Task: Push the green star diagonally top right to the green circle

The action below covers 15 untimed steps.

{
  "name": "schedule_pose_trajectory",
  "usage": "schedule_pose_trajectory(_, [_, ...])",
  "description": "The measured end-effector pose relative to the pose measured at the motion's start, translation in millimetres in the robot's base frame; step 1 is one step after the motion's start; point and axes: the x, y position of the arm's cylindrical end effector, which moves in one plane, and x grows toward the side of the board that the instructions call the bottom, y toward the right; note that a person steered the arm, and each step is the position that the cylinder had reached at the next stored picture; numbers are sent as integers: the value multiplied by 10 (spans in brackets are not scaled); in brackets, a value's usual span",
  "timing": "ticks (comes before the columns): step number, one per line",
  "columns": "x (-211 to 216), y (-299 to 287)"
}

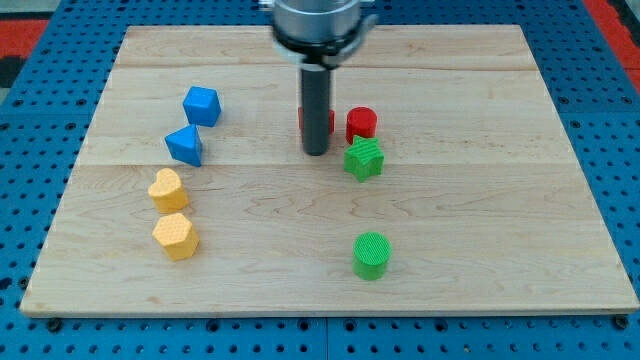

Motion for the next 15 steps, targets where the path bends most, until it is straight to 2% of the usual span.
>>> schedule_pose_trajectory(1, [-382, -368])
schedule_pose_trajectory(2, [-419, 462])
schedule_pose_trajectory(3, [-271, 1041])
schedule_pose_trajectory(4, [-91, 317])
schedule_pose_trajectory(5, [888, 443])
schedule_pose_trajectory(6, [892, -55])
schedule_pose_trajectory(8, [-71, 103])
schedule_pose_trajectory(9, [-135, 602])
schedule_pose_trajectory(10, [60, 813])
schedule_pose_trajectory(11, [774, 835])
schedule_pose_trajectory(12, [1031, 765])
schedule_pose_trajectory(13, [428, -12])
schedule_pose_trajectory(14, [-39, -327])
schedule_pose_trajectory(15, [410, -812])
